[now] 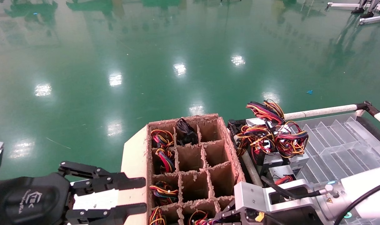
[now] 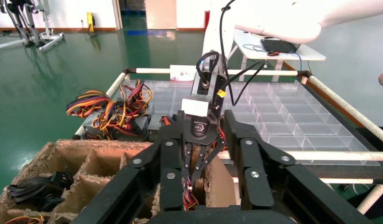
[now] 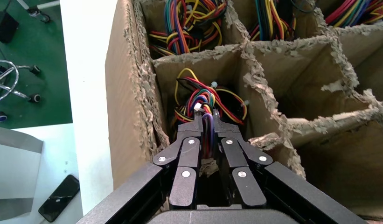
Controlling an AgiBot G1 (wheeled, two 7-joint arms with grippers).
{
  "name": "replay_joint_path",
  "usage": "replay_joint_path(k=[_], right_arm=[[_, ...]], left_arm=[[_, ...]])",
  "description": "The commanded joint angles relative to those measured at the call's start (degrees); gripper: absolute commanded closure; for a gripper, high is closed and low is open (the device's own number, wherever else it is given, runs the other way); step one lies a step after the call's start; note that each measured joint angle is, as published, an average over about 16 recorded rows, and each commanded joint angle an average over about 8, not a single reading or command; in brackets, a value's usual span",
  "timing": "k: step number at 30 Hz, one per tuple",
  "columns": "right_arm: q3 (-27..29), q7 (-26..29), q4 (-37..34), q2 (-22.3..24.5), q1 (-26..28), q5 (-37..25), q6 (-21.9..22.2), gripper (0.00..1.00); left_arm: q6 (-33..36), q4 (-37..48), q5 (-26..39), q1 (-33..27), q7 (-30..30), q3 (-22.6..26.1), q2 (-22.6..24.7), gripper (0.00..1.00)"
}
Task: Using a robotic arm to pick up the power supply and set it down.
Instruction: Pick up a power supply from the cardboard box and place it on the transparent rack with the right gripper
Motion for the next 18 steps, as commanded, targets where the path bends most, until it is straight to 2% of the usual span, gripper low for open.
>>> replay_joint_path(k=[1, 9, 18], right_arm=[[0.03, -0.10, -0.03, 0.22, 0.06, -0.06, -0.05, 1.00], [1.67, -0.19, -0.23, 1.49, 0.28, 3.44, -1.29, 1.00], [5.14, -1.07, -0.39, 3.79, 1.03, 10.20, -2.49, 1.00]], left_arm=[[0.00, 0.00, 0.00, 0.00, 0.00, 0.01, 0.00, 0.00], [-0.01, 0.00, -0.02, -0.01, 0.01, 0.03, -0.01, 0.00], [-0.02, 0.00, -0.03, -0.01, 0.02, 0.05, -0.02, 0.00]])
